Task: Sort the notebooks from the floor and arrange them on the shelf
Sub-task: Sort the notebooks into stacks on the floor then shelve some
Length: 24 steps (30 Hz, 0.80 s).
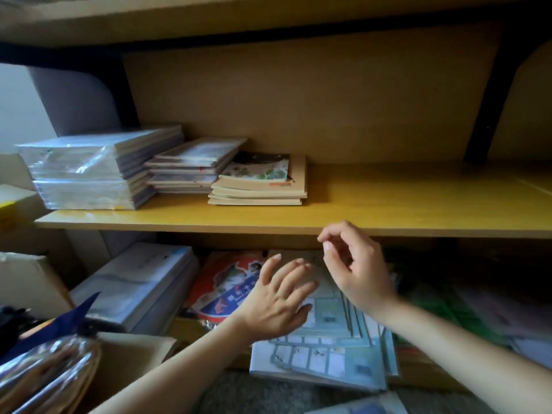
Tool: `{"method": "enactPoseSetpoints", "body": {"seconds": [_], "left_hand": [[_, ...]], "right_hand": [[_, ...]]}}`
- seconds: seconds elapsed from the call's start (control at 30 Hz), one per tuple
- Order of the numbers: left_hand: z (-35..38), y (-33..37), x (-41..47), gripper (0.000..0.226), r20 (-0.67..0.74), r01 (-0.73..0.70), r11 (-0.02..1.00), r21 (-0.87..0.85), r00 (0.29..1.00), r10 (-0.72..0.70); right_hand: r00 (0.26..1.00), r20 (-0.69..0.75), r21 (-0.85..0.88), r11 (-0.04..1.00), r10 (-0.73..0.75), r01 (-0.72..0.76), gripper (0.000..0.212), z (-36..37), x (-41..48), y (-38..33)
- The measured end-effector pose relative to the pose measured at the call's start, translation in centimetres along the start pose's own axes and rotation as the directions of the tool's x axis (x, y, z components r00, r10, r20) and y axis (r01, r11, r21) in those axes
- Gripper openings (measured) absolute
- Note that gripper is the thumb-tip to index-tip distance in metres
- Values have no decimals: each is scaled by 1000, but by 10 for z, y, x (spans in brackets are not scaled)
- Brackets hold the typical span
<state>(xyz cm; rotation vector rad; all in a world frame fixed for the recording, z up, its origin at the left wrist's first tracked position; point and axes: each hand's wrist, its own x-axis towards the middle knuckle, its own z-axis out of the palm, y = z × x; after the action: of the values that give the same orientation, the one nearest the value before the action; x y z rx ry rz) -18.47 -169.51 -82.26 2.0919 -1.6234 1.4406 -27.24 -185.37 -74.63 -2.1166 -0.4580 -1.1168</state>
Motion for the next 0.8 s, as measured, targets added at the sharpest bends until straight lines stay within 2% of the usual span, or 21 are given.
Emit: {"method": "enactPoseSetpoints", "body": {"seconds": [0.03,0.07,0.1,0.13,0.17,0.23,0.27,0.33,0.4,0.43,0.5,0.57,0.6,0.67,0.8], "left_hand": [[3,15,-17,35,85,-5,1000,-4,996,5],[6,33,-37,36,201,43,999,-17,979,-39],[8,55,-55,39,346,140,989,-43,931,-117],[7,78,-72,41,499,266,961,-71,844,-197],[6,101,-87,44,649,382,918,-103,725,-229],[-1,144,-110,51,861,550,829,-100,465,-205],[-7,158,-116,52,908,608,787,-101,380,-177],[-15,173,-127,59,939,700,705,-112,306,-155],[-18,181,-135,89,966,724,685,-85,227,-121],[-20,184,-139,105,983,744,665,-62,160,-87],[-25,190,-139,130,990,738,675,-26,110,-83],[-31,200,-142,136,994,747,665,18,59,-93],[-35,206,-142,131,992,751,659,39,52,-118],[-42,218,-143,118,984,753,656,45,81,-160],[-53,243,-138,102,985,774,634,11,100,-139]], "right_hand": [[997,79,-50,999,-14,18,8,-6,-21,3],[988,157,-98,995,-2,17,7,-12,-44,9],[974,222,-143,990,38,-6,8,-17,-69,15],[957,272,-183,982,101,-52,10,-22,-94,22],[931,315,-222,968,183,-115,12,-26,-119,29],[847,375,-305,913,377,-271,19,-36,-167,40],[785,387,-345,866,483,-362,25,-41,-189,44],[642,386,-396,747,663,-534,39,-51,-228,48],[505,403,-452,646,763,-616,39,-58,-258,46],[443,421,-495,610,792,-619,35,-61,-269,44],[316,458,-567,547,831,-616,31,-64,-286,39],[186,470,-616,471,863,-631,39,-66,-301,33],[158,464,-625,448,872,-639,43,-67,-309,30],[142,440,-638,420,886,-645,45,-69,-323,25],[126,397,-659,379,909,-650,43,-75,-332,20]]}}
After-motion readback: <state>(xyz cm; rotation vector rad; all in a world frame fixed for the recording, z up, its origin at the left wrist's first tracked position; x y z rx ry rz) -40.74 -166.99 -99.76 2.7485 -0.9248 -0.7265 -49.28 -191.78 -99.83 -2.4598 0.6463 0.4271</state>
